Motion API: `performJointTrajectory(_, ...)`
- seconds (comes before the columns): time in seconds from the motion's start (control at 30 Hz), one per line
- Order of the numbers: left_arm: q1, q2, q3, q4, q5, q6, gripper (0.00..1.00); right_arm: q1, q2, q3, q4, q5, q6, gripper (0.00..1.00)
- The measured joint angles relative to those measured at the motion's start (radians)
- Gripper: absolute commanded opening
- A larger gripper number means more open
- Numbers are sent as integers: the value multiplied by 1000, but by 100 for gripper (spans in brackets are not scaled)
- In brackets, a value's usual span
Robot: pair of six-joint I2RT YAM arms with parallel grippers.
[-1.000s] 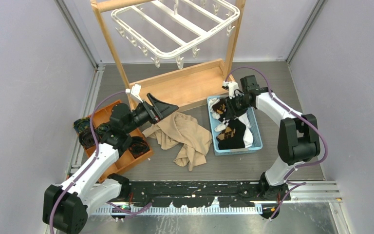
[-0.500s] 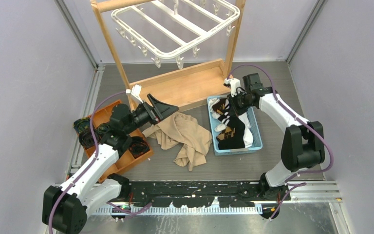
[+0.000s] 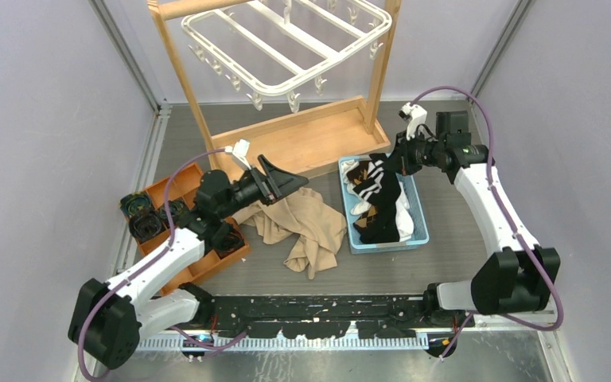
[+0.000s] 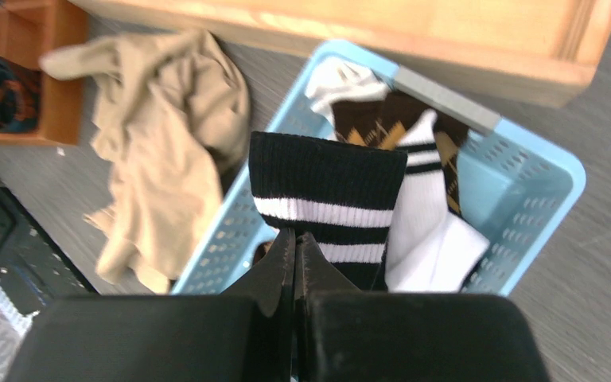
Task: Clip the socks to the hanger
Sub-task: Pick up the sock from the bin.
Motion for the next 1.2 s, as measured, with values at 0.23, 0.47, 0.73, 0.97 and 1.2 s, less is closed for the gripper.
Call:
performJointTrajectory(0.23,-87,100,38,68,-40,-11,88,-11,-125,25,134,-77,177,1)
performJointTrajectory(0.47,-121,145,154,118,-103,-16,83,26,-174,30,245,-92,296,1)
performJointTrajectory(0.73,-177,245,265,157,-195,-45,74,124,-185,2,288,-84,332,1)
performJointTrajectory(0.97,-233,315,294,155,-243,-62,69,176,-191,-24,303,-73,345,1)
performJointTrajectory(1.2,-248,324,322,155,-274,-62,61,217,-204,-45,312,-66,343,1)
